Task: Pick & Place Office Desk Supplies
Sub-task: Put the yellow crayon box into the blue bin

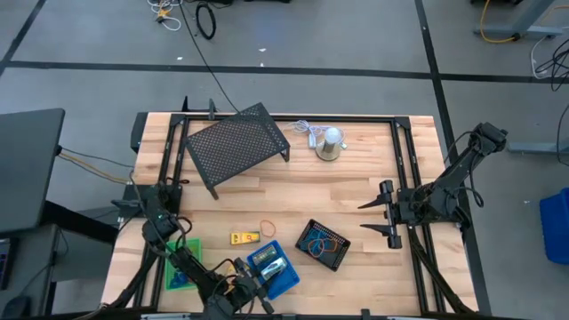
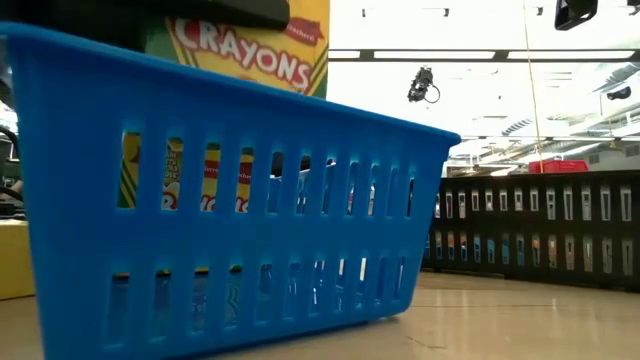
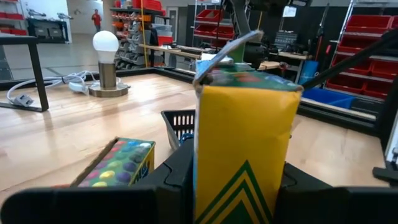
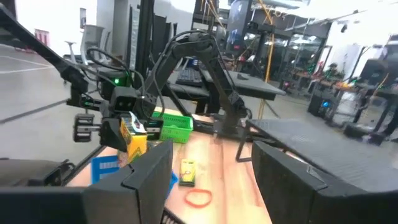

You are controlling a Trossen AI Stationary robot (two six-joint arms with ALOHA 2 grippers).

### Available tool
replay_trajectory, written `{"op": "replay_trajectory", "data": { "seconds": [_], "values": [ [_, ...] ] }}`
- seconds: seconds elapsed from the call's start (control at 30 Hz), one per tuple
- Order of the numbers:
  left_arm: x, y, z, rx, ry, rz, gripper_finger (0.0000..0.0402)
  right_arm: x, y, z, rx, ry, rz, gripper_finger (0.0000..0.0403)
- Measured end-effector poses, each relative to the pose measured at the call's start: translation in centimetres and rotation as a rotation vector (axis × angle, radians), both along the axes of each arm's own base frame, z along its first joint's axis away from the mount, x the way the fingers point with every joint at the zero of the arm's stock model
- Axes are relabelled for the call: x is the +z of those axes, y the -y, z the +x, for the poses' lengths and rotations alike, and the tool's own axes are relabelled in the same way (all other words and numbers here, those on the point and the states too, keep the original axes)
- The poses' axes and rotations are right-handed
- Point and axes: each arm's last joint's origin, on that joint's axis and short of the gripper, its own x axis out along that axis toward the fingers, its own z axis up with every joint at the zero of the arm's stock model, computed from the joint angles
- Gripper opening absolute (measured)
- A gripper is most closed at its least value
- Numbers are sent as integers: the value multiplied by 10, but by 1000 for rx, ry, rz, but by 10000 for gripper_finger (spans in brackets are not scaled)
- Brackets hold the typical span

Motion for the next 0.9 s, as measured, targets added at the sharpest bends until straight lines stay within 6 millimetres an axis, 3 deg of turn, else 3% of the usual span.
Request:
{"op": "replay_trajectory", "data": {
  "seconds": [0.17, 0.3, 0.7, 0.9],
  "values": [
    [0, 1, -1, -4, 0, 1, 103, -7, -6, 4, 84, -57, 70, 223],
    [-1, 2, -2, -7, -1, 1, 103, -21, -19, 22, 98, -106, 88, 194],
    [-1, 9, -10, -31, -7, 9, 103, -77, -72, 114, 371, -141, 93, 14],
    [-1, 6, -7, -22, 0, 0, 103, -83, -106, 159, 409, -155, 44, 5]
  ]
}}
